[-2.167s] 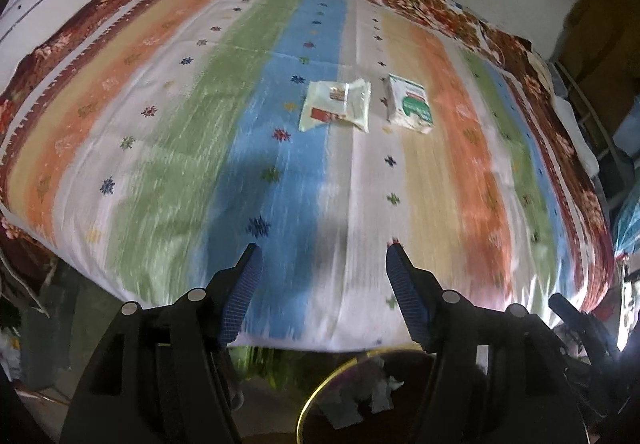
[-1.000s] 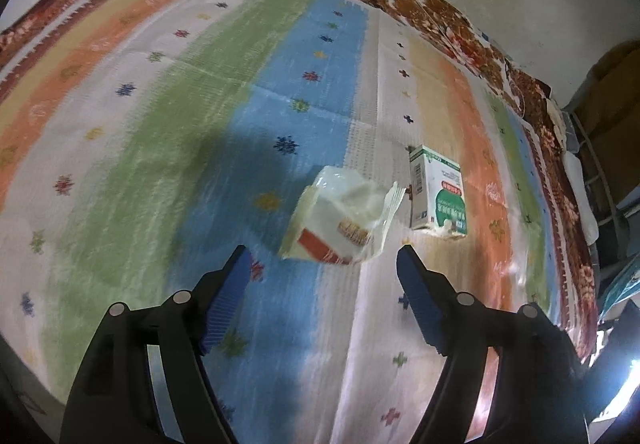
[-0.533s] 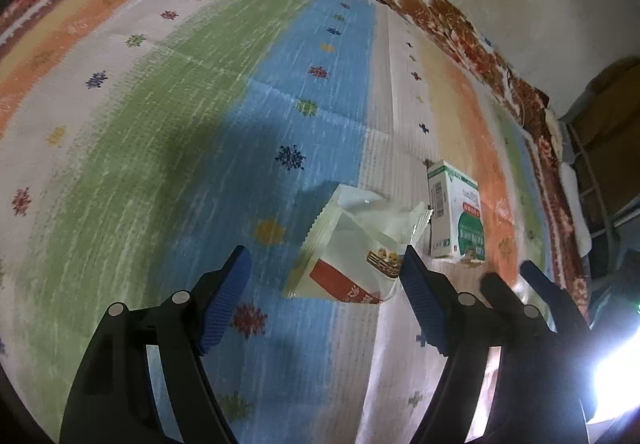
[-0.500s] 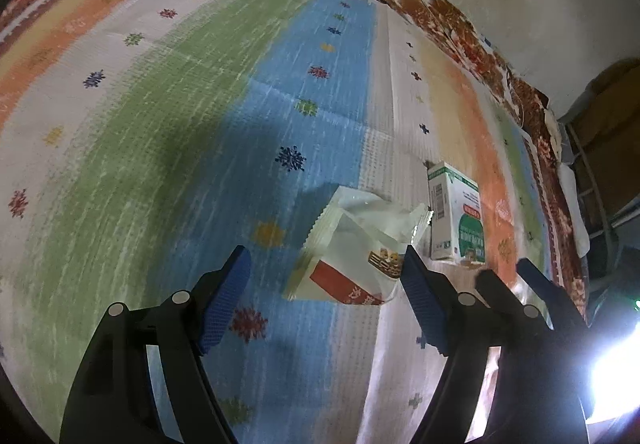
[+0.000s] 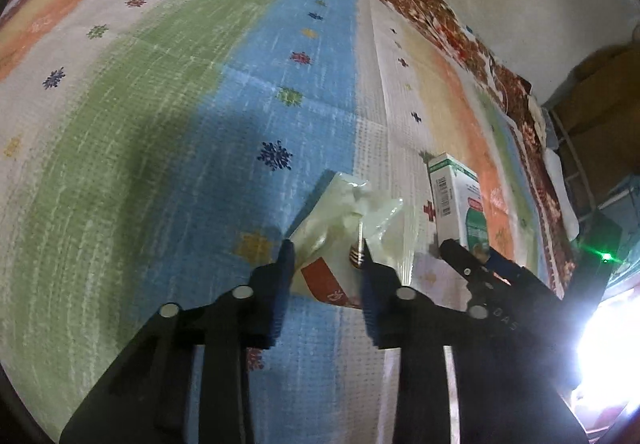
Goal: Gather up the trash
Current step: 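Grasp the clear snack bag with left gripper while right gripper grasps the eye drops box, then carry the snack bag and eye drops box in both grippers over the bin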
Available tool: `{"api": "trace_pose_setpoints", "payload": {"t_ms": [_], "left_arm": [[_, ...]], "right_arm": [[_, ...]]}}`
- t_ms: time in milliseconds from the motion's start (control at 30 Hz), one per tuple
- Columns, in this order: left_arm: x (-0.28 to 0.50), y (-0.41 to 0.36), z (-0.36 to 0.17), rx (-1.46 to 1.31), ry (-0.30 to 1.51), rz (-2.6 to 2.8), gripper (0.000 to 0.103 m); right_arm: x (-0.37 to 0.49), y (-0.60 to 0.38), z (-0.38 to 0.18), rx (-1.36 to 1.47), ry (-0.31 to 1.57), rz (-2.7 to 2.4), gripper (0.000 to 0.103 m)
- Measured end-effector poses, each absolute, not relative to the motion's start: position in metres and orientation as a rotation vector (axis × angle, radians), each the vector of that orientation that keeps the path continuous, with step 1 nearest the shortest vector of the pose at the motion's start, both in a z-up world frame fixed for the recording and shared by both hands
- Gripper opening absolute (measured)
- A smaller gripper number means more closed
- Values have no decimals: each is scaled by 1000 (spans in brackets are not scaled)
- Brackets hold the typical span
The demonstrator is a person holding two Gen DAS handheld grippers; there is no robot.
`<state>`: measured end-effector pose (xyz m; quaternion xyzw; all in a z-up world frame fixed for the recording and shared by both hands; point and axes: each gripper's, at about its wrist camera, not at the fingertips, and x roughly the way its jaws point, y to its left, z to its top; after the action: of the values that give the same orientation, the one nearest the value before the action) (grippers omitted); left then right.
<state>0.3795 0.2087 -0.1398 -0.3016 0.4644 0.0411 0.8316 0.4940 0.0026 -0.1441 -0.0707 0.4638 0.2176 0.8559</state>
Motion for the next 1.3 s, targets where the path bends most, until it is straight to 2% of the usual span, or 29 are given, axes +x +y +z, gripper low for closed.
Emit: {"api": "trace_pose_setpoints", "payload": {"t_ms": [167, 300, 567, 767, 1300], "left_arm": [[377, 204, -124, -599, 969, 74, 7], [371, 197, -109, -575, 979, 89, 3], [349, 155, -69, -390, 1001, 68, 3], [315, 133, -37, -403, 980, 34, 2], [225, 102, 4, -501, 942, -34, 2]], "right_arm": [[478, -14, -136, -168, 963, 477, 66], [458, -29, -127, -177, 967, 490, 65], [412, -48, -86, -248, 943, 514, 65], [362, -82, -56, -213, 943, 525, 65], [257, -153, -13, -118, 934, 536, 65]]}}
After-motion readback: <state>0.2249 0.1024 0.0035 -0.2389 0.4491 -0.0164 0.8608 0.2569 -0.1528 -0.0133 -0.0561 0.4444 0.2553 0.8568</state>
